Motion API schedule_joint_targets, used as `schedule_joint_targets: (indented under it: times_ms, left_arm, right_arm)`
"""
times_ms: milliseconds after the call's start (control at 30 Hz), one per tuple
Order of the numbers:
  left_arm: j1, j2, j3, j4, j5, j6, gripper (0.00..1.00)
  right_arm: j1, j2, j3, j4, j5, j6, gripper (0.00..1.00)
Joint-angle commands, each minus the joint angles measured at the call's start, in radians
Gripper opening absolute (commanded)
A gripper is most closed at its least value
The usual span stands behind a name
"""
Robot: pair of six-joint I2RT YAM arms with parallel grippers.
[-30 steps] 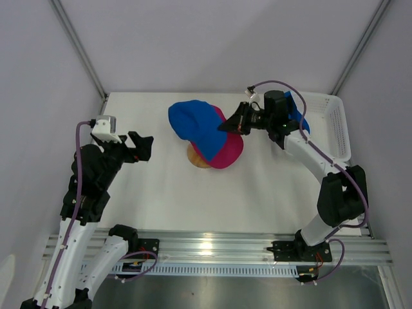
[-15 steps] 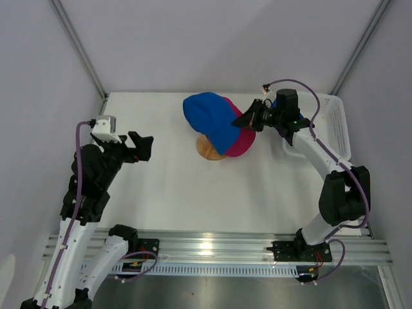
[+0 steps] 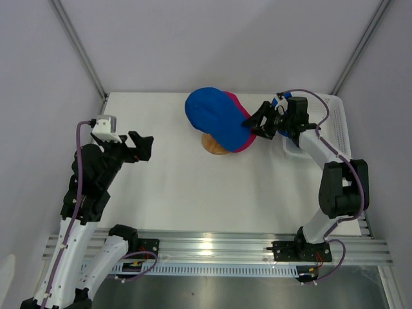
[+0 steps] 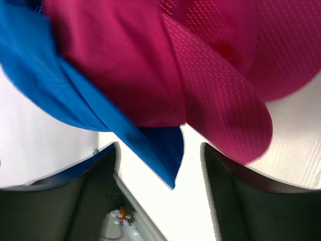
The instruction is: Stack the hats
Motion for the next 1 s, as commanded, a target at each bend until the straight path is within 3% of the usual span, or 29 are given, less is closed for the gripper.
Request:
schedule_joint_targets:
  times_ms: [0,100,300,433,600,700,767,967]
  left_arm:
    - [-0.004,0.007,0.031,0.009,-0.012,0.019,1.0]
    - [-0.006,0.005,0.029,0.012,-0.009,0.019,0.99]
    - [-0.006,0.011,0.031,0.014,0.014,0.015,0.99]
    - [-0.006,0.01,0.029,0.013,0.018,0.015,0.99]
    - [-0.009,0.011,0.031,0.014,0.02,0.013,1.0]
    - [-0.012,0.016,0.029,0.013,0.02,0.015,1.0]
    - [-0.012,0.022,0.031,0.013,0.026,0.015,0.99]
    - [-0.012,0.066,0.039,-0.003,0.025,0.012,0.99]
  right_arm:
    - [0.002,-0.105,-0.084,0.133,-0.029,0.023,0.83]
    - [0.006,-0.223,-0.172,0.213,-0.006,0.032,0.99]
    - [0.006,-0.431,-0.34,0.295,0.08,0.009,0.99]
    - [0.026,-0.461,-0.491,0.55,0.046,0.013,0.99]
    - [0.129,-0.426,-0.479,0.418,0.202,-0.233,1.0]
    - [0.178,-0.422,-0.499,0.408,0.213,-0.349,0.99]
    - [0.226,-0.44,-0.526,0.397,0.299,-0.437,0.99]
    - [0.325,-0.509,-0.59,0.366,0.362,-0.561,0.99]
